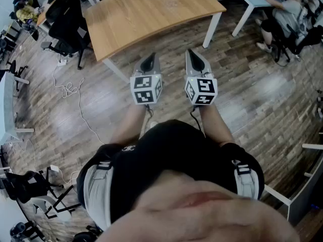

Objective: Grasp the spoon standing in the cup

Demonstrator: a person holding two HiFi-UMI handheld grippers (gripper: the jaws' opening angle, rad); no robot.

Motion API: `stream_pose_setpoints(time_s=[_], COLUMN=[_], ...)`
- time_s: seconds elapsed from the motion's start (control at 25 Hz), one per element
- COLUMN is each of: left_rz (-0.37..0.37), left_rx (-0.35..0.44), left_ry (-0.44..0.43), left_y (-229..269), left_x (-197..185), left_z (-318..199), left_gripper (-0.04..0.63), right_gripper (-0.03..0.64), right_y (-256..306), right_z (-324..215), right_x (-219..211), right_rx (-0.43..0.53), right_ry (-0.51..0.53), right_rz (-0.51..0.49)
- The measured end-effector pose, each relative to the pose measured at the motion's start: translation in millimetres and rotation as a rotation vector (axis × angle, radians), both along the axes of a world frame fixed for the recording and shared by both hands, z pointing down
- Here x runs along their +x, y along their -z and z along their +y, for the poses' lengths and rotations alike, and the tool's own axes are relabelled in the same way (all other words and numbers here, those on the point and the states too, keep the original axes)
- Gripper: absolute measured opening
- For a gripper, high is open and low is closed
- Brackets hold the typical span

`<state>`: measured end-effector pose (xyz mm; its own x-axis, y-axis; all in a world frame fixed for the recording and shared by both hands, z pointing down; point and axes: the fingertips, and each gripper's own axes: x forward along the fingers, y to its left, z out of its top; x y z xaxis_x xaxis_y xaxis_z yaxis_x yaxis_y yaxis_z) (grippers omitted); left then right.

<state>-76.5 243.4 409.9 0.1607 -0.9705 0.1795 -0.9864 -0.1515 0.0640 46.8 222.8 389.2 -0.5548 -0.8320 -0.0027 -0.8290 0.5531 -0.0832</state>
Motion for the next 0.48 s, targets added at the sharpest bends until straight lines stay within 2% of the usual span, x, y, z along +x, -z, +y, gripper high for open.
stream_pose_setpoints(time_s=[0.2,0.48], left_rz=[-0.007,-0.011], left_rx=[-0.001,-0.002], left_ry=[0.001,-0.014], left_y=[-0.9,-1.5], left_x=[9.2,42.7], left_z=[6.8,9.0], left_gripper=[0.012,0.012], right_gripper=[-0.002,-0.002], right_y=[-0.8,-3.0], right_z=[8.0,14.9], right_x=[5.0,27.3], right_rx=[0.003,-0.010], right_ry=[0.011,0.023], right_rz=[-0.007,-0.044])
